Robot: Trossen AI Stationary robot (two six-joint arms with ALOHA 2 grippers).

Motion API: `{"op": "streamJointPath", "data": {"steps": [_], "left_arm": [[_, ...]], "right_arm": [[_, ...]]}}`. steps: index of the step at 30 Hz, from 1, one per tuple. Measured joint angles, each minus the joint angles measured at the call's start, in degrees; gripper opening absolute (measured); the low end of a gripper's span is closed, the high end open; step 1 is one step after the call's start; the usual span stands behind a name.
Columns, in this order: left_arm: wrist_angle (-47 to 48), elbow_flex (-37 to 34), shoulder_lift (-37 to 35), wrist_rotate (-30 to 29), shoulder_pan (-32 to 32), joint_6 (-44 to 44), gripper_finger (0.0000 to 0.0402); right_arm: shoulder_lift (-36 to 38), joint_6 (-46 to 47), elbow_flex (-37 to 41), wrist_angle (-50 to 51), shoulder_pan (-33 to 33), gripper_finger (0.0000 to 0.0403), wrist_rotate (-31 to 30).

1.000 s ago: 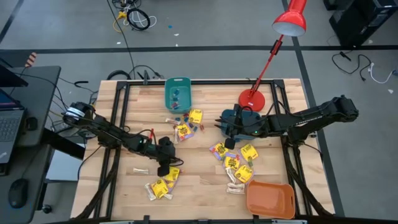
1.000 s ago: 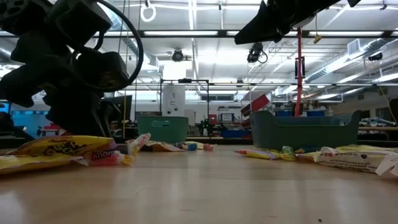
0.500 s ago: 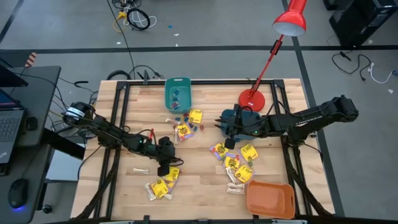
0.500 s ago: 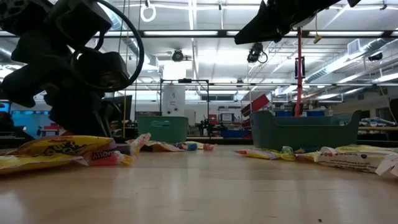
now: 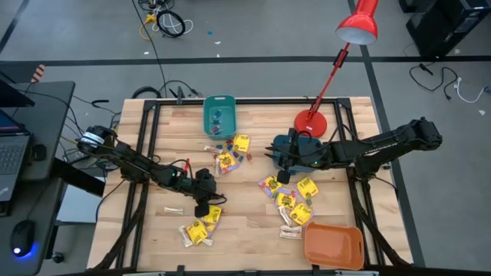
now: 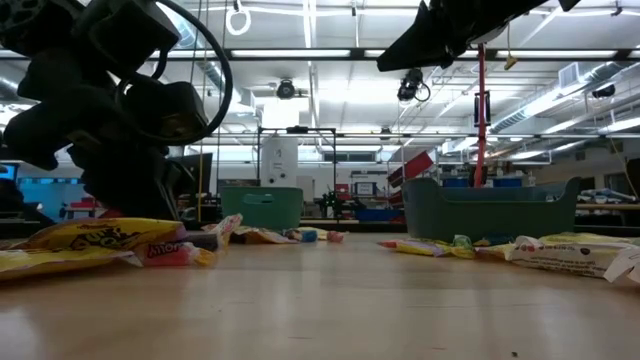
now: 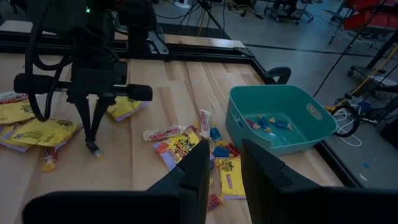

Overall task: Sort candy
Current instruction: Put the violet candy into the green bin

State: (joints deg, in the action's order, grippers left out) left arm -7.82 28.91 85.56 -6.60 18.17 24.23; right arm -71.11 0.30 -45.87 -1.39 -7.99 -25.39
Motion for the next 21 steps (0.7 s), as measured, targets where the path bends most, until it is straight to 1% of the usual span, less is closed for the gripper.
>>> {"op": "streamJointPath", "data": {"steps": [5,12,16,19,21], "left_arm": [[0.1,0.0,-0.5,-0.6,0.4,-1.1,0.0],[-0.3,1.9,-2.4,-1.5,1.6,-3.8,0.0],[0.0,2.7,-5.6,-2.6,1.9,-5.7,0.0],[0.9,2.6,-9.7,-3.5,1.9,-7.5,0.0],[3.1,2.5,-13.0,-5.2,1.9,-9.1,0.0]], "right_arm": [[0.0,0.0,0.0,0.1,0.0,0.0077,0.0],[0.0,0.0,0.0,0.5,0.0,0.0077,0.0],[0.0,0.1,0.0,0.9,0.0,0.0077,0.0],[0.0,0.5,0.0,1.2,0.0,0.0077,0.0],[0.0,0.6,0.0,1.3,0.0,0.0077,0.0]]}}
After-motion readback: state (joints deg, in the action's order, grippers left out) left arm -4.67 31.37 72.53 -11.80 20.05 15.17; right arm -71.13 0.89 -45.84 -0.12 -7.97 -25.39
